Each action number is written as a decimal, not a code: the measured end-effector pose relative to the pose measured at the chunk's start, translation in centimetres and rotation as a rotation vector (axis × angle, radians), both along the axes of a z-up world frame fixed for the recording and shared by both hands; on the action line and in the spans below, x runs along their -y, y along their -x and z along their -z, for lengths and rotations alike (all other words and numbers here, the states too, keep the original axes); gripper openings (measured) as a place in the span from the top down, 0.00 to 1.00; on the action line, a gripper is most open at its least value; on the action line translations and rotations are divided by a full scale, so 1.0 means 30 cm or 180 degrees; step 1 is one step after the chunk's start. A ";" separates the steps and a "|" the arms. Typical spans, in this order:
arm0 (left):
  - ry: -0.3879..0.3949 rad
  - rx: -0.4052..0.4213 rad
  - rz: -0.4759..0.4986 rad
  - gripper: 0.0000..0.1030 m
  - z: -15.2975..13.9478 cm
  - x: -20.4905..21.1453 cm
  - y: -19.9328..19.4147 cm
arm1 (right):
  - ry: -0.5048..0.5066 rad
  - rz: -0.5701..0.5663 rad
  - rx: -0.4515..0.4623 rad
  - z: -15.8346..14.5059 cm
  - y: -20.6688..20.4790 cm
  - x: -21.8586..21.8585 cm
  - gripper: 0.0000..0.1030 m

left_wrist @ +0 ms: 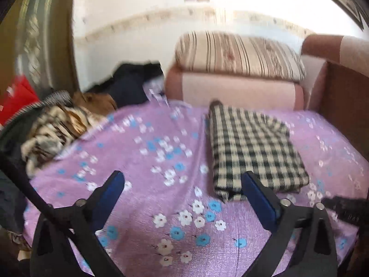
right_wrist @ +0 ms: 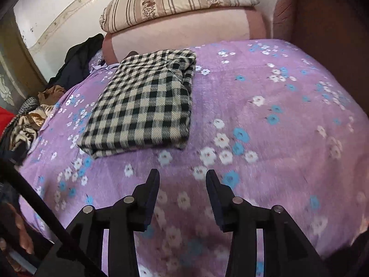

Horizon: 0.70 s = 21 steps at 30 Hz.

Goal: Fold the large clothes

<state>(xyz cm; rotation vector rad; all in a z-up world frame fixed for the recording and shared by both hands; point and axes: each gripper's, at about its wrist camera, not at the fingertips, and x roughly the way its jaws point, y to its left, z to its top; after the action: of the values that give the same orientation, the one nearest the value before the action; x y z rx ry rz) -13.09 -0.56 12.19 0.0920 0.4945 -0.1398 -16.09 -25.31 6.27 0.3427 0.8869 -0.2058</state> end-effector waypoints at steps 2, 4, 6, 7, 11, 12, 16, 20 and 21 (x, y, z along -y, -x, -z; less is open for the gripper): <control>0.0016 0.0152 -0.0007 0.00 -0.021 -0.001 0.042 | 0.0191 0.0044 0.0021 0.000 0.029 -0.031 0.55; -0.0024 0.0203 0.0027 0.00 -0.031 0.004 0.077 | 0.0322 0.0075 0.0047 -0.007 0.046 -0.051 0.54; -0.0036 0.0195 0.0093 0.00 -0.034 0.018 0.098 | 0.0418 0.0104 0.0085 -0.014 0.066 -0.069 0.52; -0.0018 0.0184 0.0141 0.00 -0.033 0.022 0.108 | 0.0463 0.0120 0.0100 -0.016 0.078 -0.076 0.51; 0.0154 0.0038 0.0305 0.00 -0.015 0.029 0.135 | 0.0639 0.0155 0.0074 -0.015 0.089 -0.104 0.45; 0.0190 -0.0035 0.0332 0.00 -0.007 0.030 0.132 | 0.0677 0.0160 0.0047 -0.010 0.086 -0.109 0.45; 0.0230 -0.0272 0.0363 0.00 0.030 0.038 0.112 | 0.0793 0.0135 -0.0070 0.019 0.068 -0.125 0.45; 0.0173 -0.0461 0.0317 0.00 0.080 0.046 0.078 | 0.0795 0.0112 -0.0153 0.044 0.051 -0.130 0.45; 0.0152 -0.0504 0.0304 0.00 0.091 0.048 0.070 | 0.0793 0.0114 -0.0168 0.049 0.047 -0.131 0.45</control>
<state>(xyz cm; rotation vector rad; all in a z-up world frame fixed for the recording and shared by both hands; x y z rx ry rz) -15.18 -1.99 9.46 0.0581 0.6449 -0.2537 -17.50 -21.39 4.79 0.1217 0.8963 -0.3560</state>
